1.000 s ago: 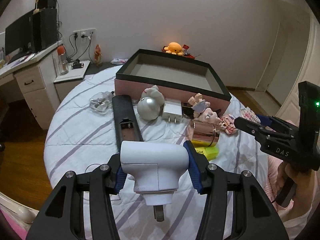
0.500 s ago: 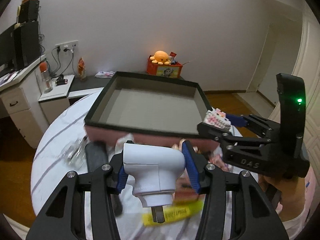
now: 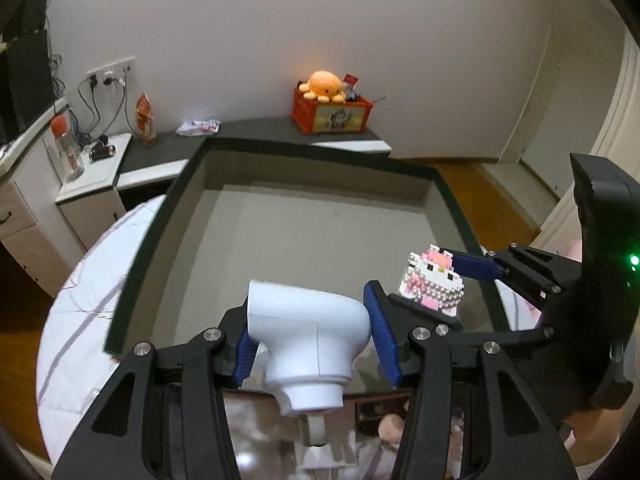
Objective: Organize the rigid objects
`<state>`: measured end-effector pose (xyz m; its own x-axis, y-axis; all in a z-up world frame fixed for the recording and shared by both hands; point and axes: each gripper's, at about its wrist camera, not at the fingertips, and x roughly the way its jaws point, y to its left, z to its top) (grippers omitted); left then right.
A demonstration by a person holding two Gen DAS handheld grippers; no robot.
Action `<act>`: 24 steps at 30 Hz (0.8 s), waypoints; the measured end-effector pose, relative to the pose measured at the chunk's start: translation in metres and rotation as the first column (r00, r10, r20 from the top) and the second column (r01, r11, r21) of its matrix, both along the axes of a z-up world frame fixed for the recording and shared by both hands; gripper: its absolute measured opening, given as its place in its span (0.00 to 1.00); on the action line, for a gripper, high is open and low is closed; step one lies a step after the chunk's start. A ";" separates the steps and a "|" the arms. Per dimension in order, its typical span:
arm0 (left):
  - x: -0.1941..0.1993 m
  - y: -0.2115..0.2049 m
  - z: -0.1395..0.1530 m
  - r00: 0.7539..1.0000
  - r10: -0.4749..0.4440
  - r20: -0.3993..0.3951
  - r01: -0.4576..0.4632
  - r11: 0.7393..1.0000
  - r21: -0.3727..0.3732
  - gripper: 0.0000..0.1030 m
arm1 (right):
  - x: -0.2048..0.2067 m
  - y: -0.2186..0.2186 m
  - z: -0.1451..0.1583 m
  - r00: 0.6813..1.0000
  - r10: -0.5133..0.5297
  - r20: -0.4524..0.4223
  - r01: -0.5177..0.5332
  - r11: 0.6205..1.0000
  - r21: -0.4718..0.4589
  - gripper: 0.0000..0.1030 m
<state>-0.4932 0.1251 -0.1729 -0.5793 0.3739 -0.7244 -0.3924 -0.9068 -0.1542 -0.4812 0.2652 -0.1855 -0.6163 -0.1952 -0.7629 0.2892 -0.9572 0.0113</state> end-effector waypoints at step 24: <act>0.056 -0.043 0.031 0.983 0.142 -0.116 -0.144 0.990 -0.007 0.90 | 0.034 0.009 0.026 0.997 -0.068 -0.048 0.067 0.997 -0.027 0.78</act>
<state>-0.4375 0.0821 -0.1417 -0.7058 0.2706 -0.6547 -0.2726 -0.9567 -0.1016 -0.4469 0.2741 -0.1595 -0.6651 -0.1704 -0.7270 0.2244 -0.9742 0.0230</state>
